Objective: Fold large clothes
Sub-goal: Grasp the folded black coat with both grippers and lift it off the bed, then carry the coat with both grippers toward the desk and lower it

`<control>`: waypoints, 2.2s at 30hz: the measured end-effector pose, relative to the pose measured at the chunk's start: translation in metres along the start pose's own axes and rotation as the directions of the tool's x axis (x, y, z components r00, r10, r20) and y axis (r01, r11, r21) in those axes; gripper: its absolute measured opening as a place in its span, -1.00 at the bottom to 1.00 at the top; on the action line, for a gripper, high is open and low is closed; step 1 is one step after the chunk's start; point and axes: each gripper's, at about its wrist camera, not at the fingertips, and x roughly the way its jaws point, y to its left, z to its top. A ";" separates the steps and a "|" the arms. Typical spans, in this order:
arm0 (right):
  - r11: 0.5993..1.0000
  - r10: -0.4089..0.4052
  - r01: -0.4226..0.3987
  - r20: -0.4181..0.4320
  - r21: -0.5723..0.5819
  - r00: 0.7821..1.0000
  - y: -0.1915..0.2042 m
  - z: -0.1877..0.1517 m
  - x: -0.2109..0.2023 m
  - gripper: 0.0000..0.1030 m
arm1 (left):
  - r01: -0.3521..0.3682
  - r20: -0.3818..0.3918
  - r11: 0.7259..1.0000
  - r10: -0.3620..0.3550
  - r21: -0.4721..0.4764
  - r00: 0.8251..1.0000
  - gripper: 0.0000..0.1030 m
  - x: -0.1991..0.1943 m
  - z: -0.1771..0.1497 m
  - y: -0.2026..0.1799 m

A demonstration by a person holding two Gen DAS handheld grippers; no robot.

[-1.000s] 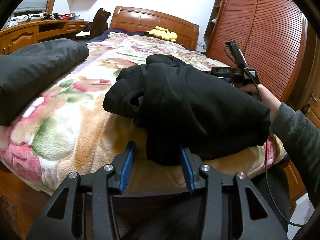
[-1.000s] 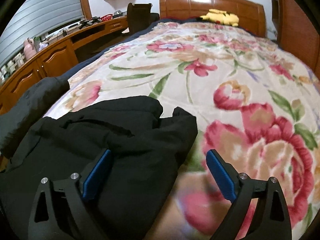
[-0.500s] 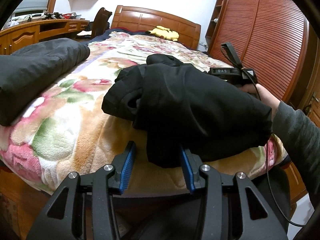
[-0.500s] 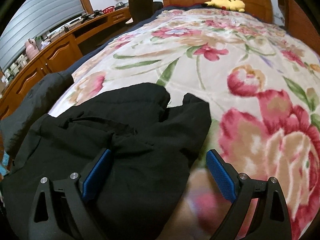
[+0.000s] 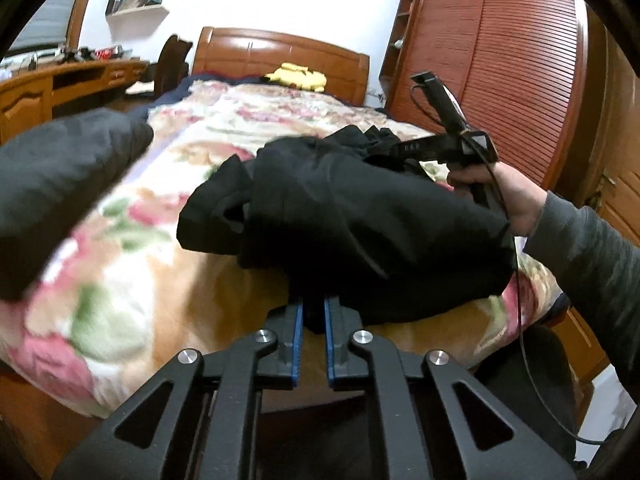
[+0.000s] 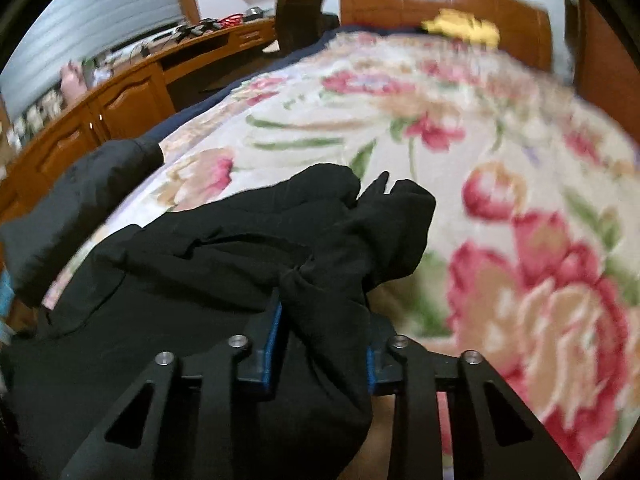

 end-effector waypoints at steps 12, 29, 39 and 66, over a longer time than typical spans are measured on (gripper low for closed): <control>0.986 -0.072 0.092 0.143 -0.142 0.987 0.067 0.022 -0.039 -0.59 | -0.142 0.094 0.987 0.135 0.069 0.986 -0.87 -0.026 0.056 0.061; 0.939 0.032 0.068 0.282 -0.337 0.959 0.204 0.127 -0.031 -0.61 | -0.436 0.242 0.899 0.431 -0.038 0.869 -0.87 -0.095 0.111 0.192; 0.914 0.198 -0.098 0.221 -0.393 0.955 0.281 0.124 0.049 -0.58 | -0.608 0.136 0.782 0.623 -0.138 0.770 -0.87 -0.111 0.077 0.264; 0.856 0.332 -0.253 0.104 -0.451 0.937 0.278 0.022 0.004 0.12 | -0.621 0.156 0.775 0.632 -0.119 0.759 0.62 -0.112 0.120 0.240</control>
